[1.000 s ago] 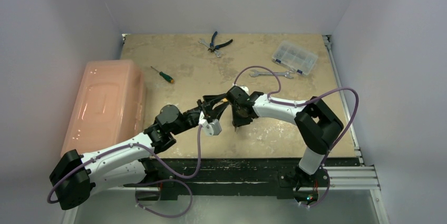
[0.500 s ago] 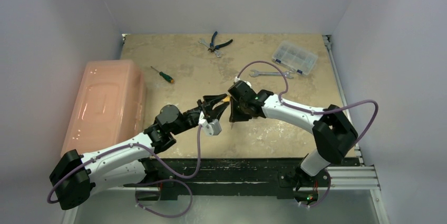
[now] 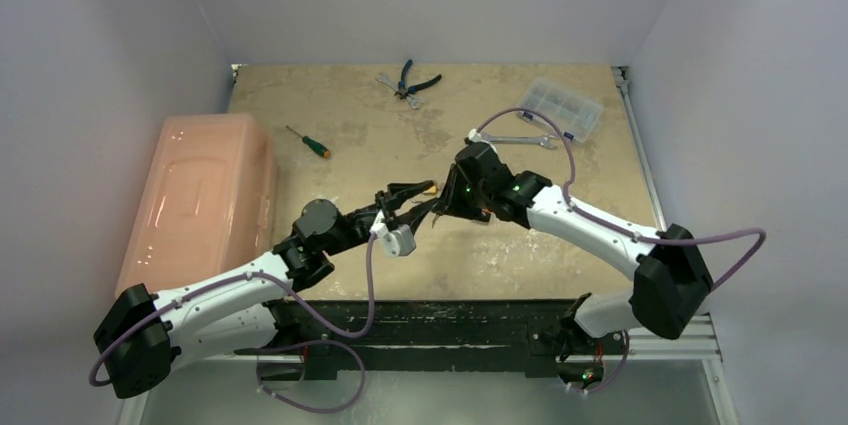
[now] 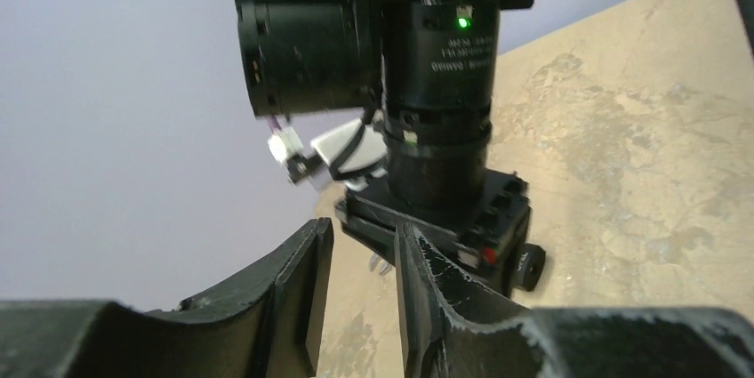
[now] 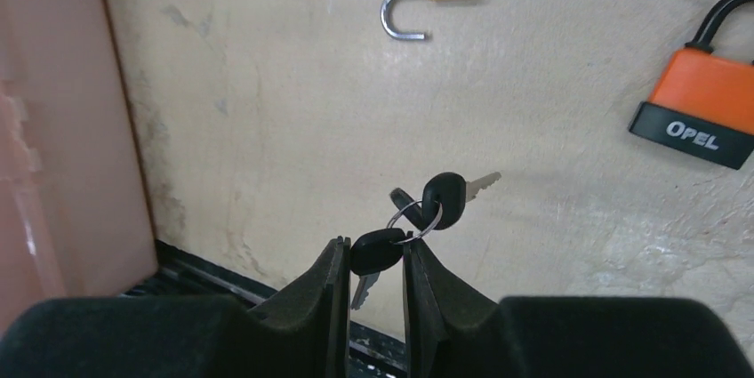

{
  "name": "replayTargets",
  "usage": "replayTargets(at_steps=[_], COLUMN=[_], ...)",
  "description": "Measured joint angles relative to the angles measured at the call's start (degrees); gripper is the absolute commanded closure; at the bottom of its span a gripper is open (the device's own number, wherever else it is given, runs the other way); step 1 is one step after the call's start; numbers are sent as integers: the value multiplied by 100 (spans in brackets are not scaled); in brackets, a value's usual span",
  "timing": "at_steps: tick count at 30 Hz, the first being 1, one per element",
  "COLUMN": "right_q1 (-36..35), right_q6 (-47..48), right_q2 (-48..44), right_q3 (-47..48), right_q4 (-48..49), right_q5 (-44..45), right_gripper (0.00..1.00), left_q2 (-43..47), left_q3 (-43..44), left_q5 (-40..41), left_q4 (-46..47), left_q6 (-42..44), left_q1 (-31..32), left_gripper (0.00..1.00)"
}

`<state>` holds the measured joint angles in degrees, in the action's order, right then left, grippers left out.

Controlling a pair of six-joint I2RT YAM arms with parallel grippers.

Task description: Unlock with the key

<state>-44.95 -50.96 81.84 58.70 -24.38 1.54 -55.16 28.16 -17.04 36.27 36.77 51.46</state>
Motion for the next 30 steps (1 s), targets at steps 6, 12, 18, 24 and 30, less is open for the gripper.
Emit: replayTargets(at_steps=[6,12,18,24,30], right_q1=[164,216,227,234,238], right_q6=[-328,-765,-1110,-1360,-1611], right_q2=[-782,-1582,-1971,-2356,-2533], right_q3=[-240,-597,-769,-859,-857], right_q4=[251,671,925,929,765], right_q5=[190,485,841,1143,1296], right_gripper=[100,100,100,100,100], left_q2=[-63,-380,-411,-413,-595], left_q3=[24,275,507,623,743], left_q5=[-295,-352,-273,-358,-352], left_q4=[4,2,24,7,-98], left_q6=[-706,-1711,-2656,-3016,-3077], left_q1=[0,0,-37,-76,-79], left_gripper=[61,61,61,63,67])
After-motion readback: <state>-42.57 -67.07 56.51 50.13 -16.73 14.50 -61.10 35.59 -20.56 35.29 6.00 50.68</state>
